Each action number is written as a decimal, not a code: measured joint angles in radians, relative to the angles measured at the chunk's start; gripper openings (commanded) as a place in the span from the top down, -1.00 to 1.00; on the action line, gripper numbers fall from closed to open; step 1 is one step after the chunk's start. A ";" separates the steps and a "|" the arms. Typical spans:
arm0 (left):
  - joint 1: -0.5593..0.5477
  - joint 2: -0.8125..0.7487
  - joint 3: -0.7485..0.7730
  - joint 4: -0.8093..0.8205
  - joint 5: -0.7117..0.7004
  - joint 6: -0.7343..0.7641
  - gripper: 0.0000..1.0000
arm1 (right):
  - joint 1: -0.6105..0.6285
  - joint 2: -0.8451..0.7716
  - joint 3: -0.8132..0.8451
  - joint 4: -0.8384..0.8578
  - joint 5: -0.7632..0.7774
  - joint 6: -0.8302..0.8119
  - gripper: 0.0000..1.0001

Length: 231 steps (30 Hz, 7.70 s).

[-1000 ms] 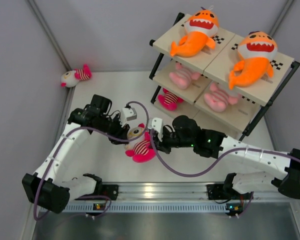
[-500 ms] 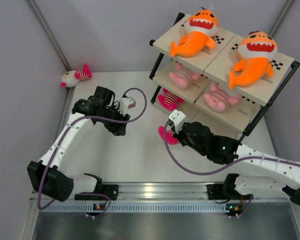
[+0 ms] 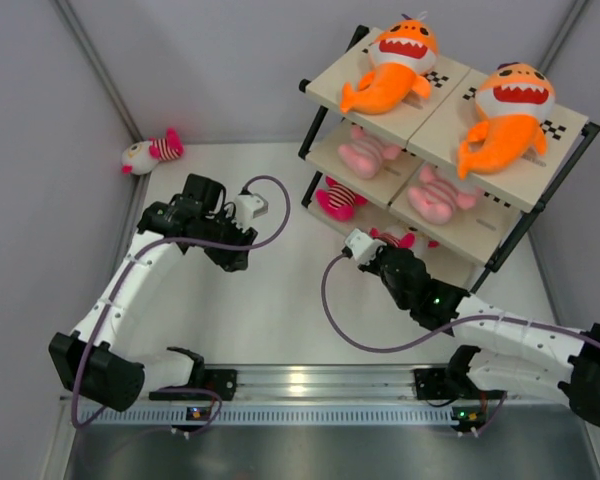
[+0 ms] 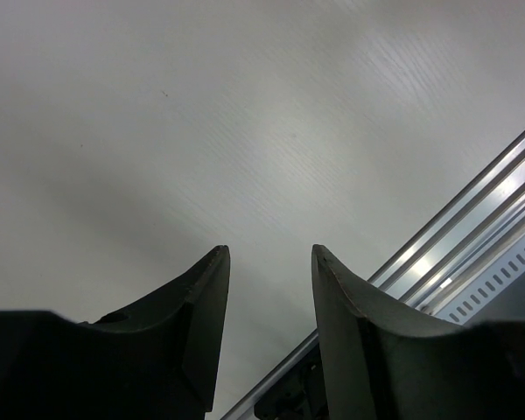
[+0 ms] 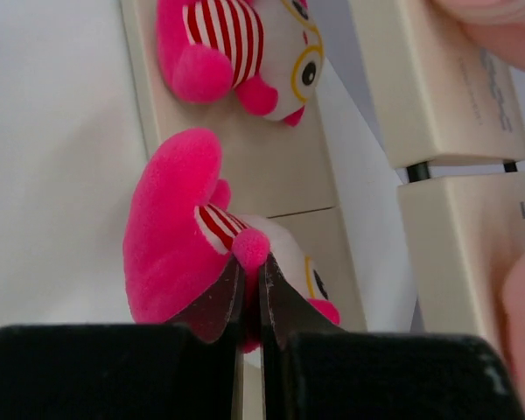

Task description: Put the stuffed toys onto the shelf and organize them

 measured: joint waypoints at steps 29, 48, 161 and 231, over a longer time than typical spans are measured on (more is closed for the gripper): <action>0.000 -0.051 -0.028 -0.001 -0.015 0.024 0.03 | -0.411 0.232 -0.096 0.175 -0.604 -0.140 0.59; 0.000 0.004 -0.029 -0.001 -0.019 0.020 0.04 | -0.348 0.081 -0.046 0.014 -0.521 -0.132 -0.11; 0.220 -0.283 -0.095 -0.012 0.713 0.173 1.00 | 0.148 0.528 0.777 -0.368 -0.993 0.575 1.00; 0.212 -0.126 0.066 -0.017 0.252 0.090 -0.75 | -0.211 0.328 0.650 -1.401 -0.093 0.301 1.00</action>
